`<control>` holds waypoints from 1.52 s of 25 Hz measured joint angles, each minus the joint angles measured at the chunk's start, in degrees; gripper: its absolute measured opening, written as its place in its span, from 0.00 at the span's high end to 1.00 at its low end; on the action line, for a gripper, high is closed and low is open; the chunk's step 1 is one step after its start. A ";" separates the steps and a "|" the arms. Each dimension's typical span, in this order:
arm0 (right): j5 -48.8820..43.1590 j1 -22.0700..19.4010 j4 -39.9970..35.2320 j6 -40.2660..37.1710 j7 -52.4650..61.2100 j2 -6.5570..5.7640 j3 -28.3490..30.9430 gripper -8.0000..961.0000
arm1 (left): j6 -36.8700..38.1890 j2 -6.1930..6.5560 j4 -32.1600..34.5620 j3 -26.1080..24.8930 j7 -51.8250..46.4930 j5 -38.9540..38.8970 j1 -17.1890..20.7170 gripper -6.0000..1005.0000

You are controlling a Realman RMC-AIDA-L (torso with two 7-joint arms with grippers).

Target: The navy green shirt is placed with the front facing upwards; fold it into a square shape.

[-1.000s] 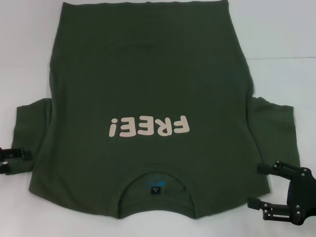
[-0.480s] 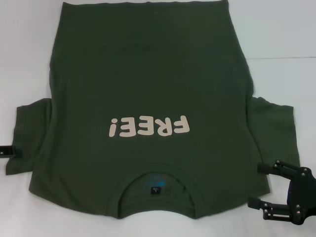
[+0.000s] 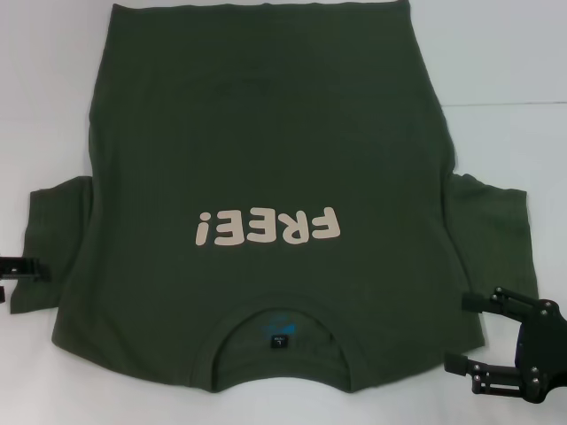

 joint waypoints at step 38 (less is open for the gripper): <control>0.09 -0.01 -0.07 0.00 0.00 0.00 0.00 0.05 | -0.75 -0.22 -2.42 3.08 -1.47 0.33 -1.03 0.09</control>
